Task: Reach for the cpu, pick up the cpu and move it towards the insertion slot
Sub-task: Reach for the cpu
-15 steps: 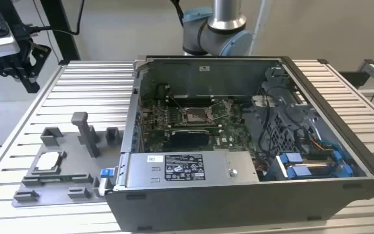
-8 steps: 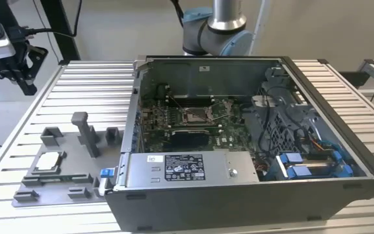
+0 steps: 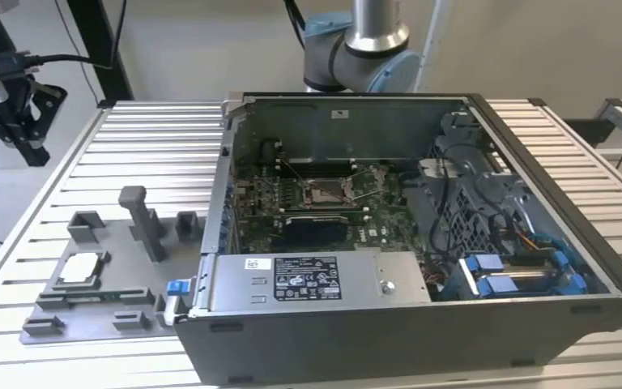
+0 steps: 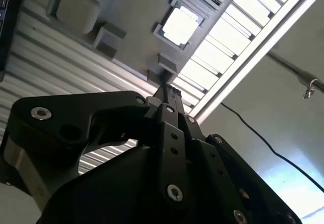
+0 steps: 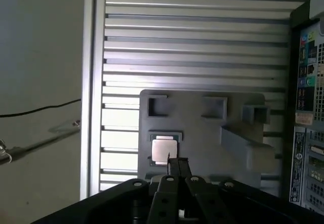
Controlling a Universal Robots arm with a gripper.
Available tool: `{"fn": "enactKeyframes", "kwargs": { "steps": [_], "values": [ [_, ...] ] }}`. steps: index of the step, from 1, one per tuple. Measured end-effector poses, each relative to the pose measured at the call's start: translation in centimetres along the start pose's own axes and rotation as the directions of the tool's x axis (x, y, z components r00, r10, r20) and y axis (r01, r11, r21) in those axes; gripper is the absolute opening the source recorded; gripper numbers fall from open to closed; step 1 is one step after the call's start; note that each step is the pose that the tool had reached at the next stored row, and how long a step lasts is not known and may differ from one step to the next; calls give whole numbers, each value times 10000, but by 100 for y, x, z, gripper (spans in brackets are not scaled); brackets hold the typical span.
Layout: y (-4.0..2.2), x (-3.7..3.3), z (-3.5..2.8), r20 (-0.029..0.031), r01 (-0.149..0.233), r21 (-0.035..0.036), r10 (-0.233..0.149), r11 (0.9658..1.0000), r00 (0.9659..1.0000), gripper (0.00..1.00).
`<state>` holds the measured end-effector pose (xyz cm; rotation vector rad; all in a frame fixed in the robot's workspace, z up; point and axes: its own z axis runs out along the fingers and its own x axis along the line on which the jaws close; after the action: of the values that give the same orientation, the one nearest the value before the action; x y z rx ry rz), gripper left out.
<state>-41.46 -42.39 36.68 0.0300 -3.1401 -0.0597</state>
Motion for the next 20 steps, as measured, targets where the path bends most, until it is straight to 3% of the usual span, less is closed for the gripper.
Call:
{"fn": "enactKeyframes", "kwargs": {
  "steps": [6,12,13,20],
  "values": [
    [-4,62,18,-1,0,0,0,10000,10000,0],
    [-4,65,18,-1,1,0,-1,10000,10000,0],
    [-4,65,18,-1,1,0,-1,10000,10000,100],
    [-4,65,18,-1,1,0,-1,10000,10000,100]
  ]
}}
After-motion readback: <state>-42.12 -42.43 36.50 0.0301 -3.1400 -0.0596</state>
